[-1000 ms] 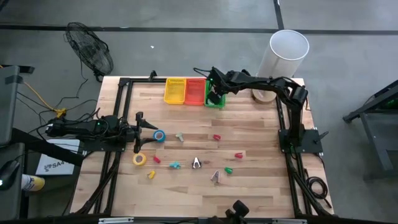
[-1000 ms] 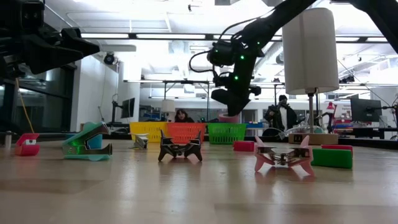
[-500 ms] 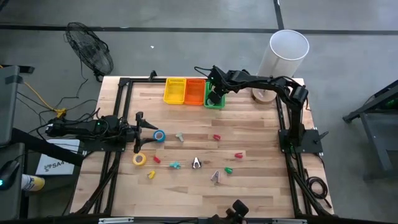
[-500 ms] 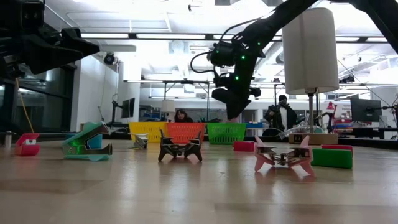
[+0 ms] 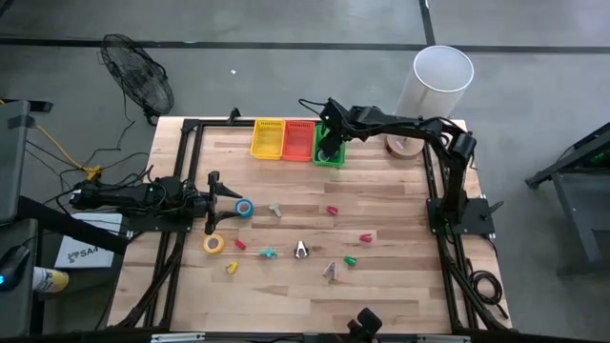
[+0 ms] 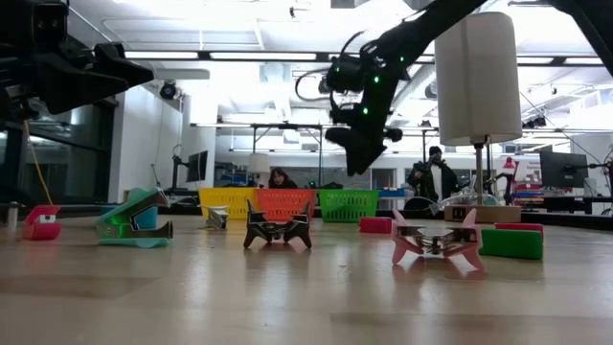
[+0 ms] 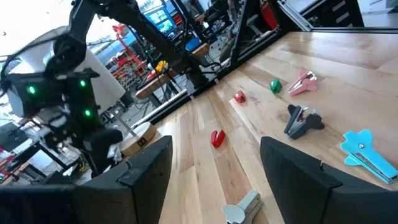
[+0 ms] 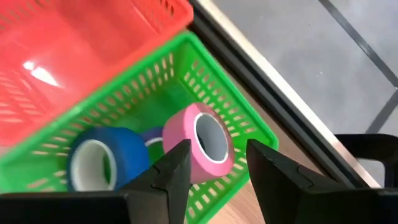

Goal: Pick and place Stapler, Stapler remover, tape
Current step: Put the top red stapler into the orange basket

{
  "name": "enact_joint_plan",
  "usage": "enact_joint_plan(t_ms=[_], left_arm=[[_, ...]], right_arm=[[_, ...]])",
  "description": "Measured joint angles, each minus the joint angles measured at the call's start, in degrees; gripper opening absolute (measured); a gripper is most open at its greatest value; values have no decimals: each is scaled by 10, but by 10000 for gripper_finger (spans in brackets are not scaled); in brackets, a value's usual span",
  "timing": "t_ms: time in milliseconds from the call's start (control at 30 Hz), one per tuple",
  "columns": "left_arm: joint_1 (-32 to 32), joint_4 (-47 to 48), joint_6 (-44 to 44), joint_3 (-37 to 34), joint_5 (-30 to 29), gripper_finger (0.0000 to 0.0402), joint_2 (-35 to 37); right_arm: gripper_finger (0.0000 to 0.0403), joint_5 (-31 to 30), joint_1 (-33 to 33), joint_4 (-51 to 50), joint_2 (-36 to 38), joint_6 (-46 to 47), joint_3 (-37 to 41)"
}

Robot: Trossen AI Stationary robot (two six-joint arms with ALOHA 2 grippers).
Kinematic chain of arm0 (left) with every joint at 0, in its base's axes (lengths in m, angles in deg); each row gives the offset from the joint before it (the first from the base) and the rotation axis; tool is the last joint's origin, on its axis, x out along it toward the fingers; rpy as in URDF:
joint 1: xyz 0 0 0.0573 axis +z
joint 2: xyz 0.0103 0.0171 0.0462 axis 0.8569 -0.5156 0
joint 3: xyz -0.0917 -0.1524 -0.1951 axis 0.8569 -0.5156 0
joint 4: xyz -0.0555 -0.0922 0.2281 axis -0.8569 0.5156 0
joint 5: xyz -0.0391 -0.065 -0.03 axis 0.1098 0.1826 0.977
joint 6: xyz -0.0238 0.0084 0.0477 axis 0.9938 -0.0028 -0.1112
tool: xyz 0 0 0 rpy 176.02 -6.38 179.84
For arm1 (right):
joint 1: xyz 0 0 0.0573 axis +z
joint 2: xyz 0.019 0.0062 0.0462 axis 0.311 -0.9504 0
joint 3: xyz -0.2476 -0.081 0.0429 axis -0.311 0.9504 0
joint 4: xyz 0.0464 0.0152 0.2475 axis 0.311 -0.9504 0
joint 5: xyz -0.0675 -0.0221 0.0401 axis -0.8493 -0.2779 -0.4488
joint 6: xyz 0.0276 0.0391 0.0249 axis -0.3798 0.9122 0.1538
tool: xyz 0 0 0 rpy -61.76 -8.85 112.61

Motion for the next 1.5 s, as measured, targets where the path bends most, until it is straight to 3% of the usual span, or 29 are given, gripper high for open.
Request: enact_joint_plan(t_ms=[167, 500, 733, 967, 1200, 1500], left_arm=[[0, 0, 0, 0, 0, 239, 0], [0, 0, 0, 0, 0, 239, 0], [0, 0, 0, 0, 0, 239, 0], [0, 0, 0, 0, 0, 239, 0], [0, 0, 0, 0, 0, 239, 0], [0, 0, 0, 0, 0, 239, 0]], right_arm=[[146, 8, 27, 2, 27, -1, 0], [146, 96, 128, 78, 40, -50, 0], [146, 99, 199, 143, 40, -103, 0], [146, 69, 238, 144, 40, -102, 0], [146, 67, 264, 61, 46, -57, 0], [146, -29, 309, -80, 46, 40, 0]])
